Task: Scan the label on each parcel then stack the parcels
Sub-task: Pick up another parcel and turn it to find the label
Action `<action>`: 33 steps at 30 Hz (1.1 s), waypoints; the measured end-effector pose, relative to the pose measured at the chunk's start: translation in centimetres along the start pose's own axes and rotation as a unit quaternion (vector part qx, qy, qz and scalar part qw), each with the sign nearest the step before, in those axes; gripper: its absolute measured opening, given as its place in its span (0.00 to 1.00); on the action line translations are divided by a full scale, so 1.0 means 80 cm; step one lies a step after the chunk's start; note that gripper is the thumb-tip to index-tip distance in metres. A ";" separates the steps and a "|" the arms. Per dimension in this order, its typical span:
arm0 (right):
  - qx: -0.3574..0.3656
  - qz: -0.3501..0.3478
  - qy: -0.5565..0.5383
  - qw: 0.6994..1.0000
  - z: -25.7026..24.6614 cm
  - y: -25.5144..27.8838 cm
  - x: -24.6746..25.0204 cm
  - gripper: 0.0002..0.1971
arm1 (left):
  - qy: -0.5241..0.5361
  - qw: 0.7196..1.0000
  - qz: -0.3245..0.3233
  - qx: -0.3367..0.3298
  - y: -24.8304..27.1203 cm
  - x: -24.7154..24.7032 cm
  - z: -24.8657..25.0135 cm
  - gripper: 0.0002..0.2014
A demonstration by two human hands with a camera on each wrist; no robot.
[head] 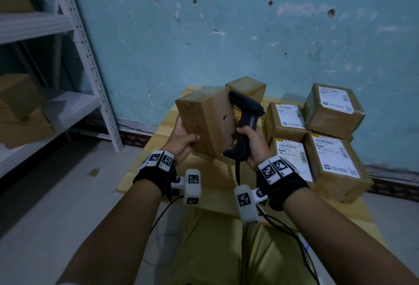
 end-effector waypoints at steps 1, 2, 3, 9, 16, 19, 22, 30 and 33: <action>-0.002 -0.001 0.000 1.000 0.001 0.000 0.000 0.16 | -0.006 1.000 0.003 0.001 0.000 0.001 0.000 0.36; -0.002 -0.001 0.002 1.000 0.001 0.000 -0.001 0.16 | -0.011 1.000 0.006 0.003 0.000 0.002 0.000 0.36; -0.003 -0.002 0.003 1.000 0.001 0.000 -0.002 0.16 | -0.017 1.000 0.009 0.004 -0.001 0.003 0.000 0.37; -0.007 -0.007 -0.004 1.000 0.000 0.000 -0.004 0.14 | -0.030 0.999 0.019 0.009 -0.004 0.008 -0.001 0.40; -0.030 0.007 -0.013 0.999 0.007 -0.003 0.003 0.14 | -0.043 0.999 0.029 0.012 -0.008 0.005 0.009 0.35; -0.054 0.002 -0.020 0.998 0.010 -0.004 0.001 0.10 | -0.044 0.998 0.026 0.033 -0.013 -0.003 0.010 0.29; -0.070 -0.008 -0.026 0.997 0.014 -0.002 -0.004 0.12 | -0.003 0.998 0.046 0.050 -0.015 -0.004 0.004 0.26; -0.091 0.009 -0.016 0.996 0.015 0.002 -0.001 0.11 | 0.074 0.985 0.047 0.150 -0.001 -0.017 -0.030 0.23; -0.095 0.008 -0.006 0.995 0.012 0.004 0.000 0.11 | 0.080 0.982 0.028 0.169 0.001 -0.024 -0.035 0.31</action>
Point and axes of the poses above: each hand's wrist, its own y-axis away from the middle knuckle, its own x-axis out of the back of the hand, z = x × y, the point moved 10 cm from there along -y, towards the middle knuckle, and after that the axes turned 4 degrees about -z, right-handed, at the moved point
